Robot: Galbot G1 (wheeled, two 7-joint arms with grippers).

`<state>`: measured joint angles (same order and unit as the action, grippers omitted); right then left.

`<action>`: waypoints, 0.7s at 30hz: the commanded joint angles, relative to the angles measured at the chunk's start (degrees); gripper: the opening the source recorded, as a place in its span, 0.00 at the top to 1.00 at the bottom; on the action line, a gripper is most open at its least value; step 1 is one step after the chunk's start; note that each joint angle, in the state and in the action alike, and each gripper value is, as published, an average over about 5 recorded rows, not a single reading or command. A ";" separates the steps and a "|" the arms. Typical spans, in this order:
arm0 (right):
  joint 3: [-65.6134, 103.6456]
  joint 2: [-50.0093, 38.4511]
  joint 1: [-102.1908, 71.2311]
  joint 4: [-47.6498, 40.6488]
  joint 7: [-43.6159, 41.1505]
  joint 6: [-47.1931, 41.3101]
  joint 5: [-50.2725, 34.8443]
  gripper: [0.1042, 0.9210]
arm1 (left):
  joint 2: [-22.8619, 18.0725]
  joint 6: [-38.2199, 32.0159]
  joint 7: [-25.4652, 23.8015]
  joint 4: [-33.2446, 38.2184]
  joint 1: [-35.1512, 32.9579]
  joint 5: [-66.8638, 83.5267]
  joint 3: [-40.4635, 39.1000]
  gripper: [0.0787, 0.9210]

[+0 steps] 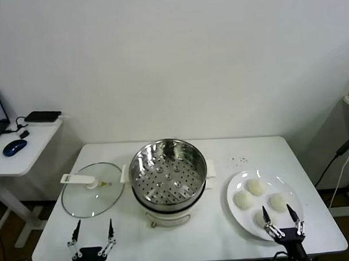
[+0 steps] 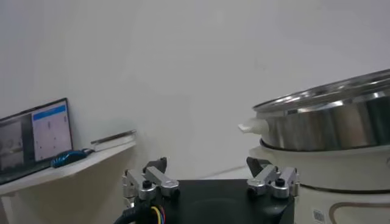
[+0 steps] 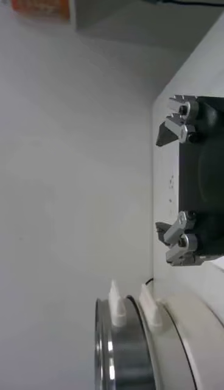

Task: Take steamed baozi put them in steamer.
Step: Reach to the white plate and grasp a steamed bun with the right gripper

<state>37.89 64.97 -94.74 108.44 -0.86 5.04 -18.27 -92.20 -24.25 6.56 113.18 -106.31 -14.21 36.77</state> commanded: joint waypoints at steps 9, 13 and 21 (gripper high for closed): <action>-7.62 -31.32 26.72 0.00 -14.75 -40.84 9.78 0.12 | -0.06 -0.39 -0.01 -0.12 -0.13 -0.77 -0.59 0.12; -14.84 -43.01 30.32 -0.53 -28.65 -41.10 11.73 0.12 | -0.03 -0.50 -0.01 -0.24 -0.09 -0.92 -0.66 0.12; -61.91 -55.54 74.30 -7.77 -43.62 -33.80 10.70 0.12 | 0.08 -0.94 0.01 -0.90 -0.02 -1.15 -0.77 0.12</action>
<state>15.76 26.78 -59.34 105.43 -26.83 -26.64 -9.09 -92.20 -25.02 6.56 112.70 -106.37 -15.21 36.11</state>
